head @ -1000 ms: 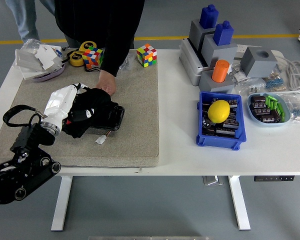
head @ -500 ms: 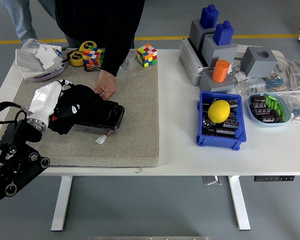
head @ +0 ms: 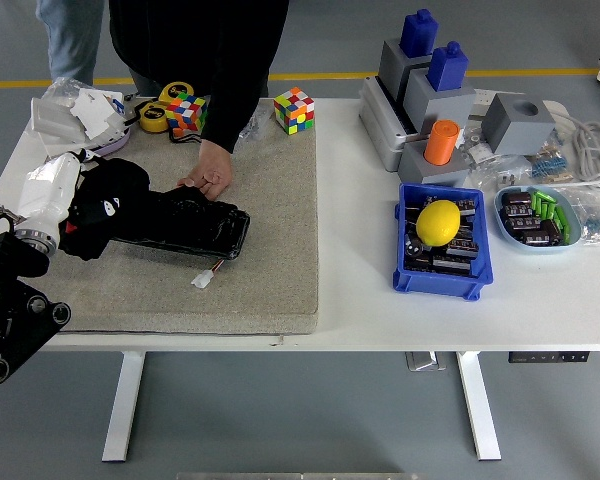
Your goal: Pick the rag up,wipe the panel,place it on the desk
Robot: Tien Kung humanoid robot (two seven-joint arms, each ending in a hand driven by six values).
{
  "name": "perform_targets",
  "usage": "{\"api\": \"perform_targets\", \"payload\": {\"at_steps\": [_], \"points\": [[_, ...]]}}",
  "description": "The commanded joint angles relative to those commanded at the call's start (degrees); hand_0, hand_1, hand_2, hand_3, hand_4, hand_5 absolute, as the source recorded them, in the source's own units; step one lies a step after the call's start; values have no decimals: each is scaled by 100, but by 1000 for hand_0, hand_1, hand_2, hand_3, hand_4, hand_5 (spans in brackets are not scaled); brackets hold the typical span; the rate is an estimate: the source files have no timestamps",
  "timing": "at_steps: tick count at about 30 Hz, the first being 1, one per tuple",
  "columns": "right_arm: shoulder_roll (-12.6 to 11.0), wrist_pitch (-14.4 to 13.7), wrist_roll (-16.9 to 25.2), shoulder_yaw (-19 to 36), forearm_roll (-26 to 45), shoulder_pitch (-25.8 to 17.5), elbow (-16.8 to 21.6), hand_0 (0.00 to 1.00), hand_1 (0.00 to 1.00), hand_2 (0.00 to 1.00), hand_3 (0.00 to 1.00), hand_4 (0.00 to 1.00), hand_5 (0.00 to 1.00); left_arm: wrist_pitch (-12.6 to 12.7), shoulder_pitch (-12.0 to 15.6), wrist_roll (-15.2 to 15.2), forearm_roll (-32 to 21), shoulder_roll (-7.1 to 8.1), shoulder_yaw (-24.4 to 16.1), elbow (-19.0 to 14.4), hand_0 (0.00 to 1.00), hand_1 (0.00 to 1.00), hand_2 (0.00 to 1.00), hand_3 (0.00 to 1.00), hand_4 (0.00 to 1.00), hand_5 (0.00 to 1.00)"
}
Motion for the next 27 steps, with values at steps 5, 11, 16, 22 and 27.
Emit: {"api": "perform_targets", "payload": {"at_steps": [5,11,16,22,27], "points": [[0,-8,2,15,-8,5,6,725,657,679,625,998,595,16,20,-35,-19,-27,-72,69,204,117,388,662,636,2],[1,-17,0,42,-44,9,28,725,657,679,627,998,600,46,23,-88,-35,-66,6,121,206,116,389,660,636,2],[-6,-8,-9,33,-47,5,27,725,656,679,628,998,604,75,12,-121,-62,-112,57,143,206,116,389,661,636,2],[-1,-8,-11,48,-56,5,32,725,656,679,629,998,606,85,-10,-133,-96,-134,167,157,202,116,389,661,637,2],[-6,-13,-9,41,-59,7,30,725,656,679,630,998,607,108,-27,-150,-87,-224,163,143,202,114,389,661,637,2]]}}
